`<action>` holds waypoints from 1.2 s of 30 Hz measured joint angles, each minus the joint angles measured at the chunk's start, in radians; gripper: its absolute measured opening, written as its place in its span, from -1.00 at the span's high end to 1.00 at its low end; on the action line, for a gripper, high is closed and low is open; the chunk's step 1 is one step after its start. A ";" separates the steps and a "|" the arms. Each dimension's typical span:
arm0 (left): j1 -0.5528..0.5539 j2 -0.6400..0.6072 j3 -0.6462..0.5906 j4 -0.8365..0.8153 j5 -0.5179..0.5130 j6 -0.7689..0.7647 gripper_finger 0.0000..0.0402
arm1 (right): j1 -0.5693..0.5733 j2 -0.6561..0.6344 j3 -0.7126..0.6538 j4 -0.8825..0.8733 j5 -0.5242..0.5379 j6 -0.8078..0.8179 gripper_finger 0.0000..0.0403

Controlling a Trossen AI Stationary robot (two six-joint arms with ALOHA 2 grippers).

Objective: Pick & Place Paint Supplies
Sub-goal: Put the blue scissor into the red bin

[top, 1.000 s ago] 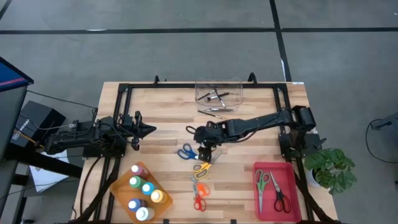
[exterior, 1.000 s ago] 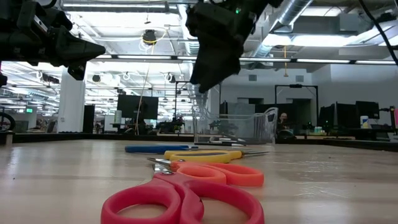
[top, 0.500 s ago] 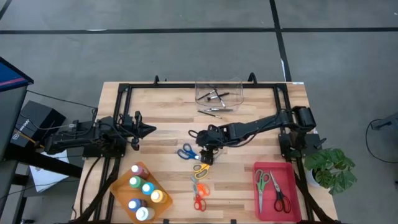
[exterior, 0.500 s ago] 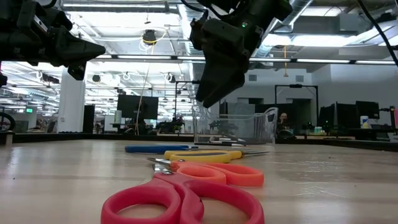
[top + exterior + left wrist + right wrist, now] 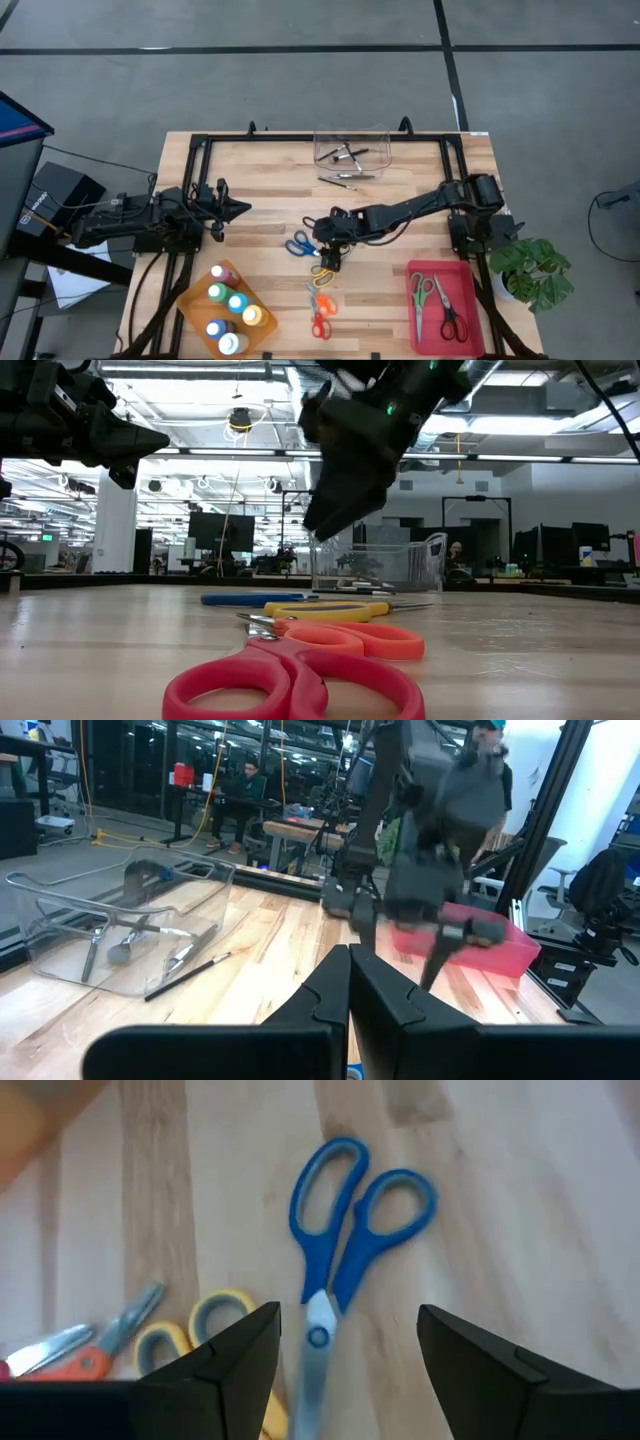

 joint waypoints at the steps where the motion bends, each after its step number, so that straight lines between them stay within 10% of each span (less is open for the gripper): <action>1: 0.000 0.000 0.000 0.000 0.000 0.000 1.00 | 0.002 0.006 -0.005 -0.014 -0.001 -0.003 -0.15; 28: 0.000 0.000 0.000 0.033 0.000 0.000 1.00 | -0.009 0.232 0.086 -0.047 -0.067 -0.037 -0.13; 36: 0.000 0.000 0.000 0.032 0.000 0.000 1.00 | -0.019 0.216 0.085 -0.077 -0.066 -0.016 0.44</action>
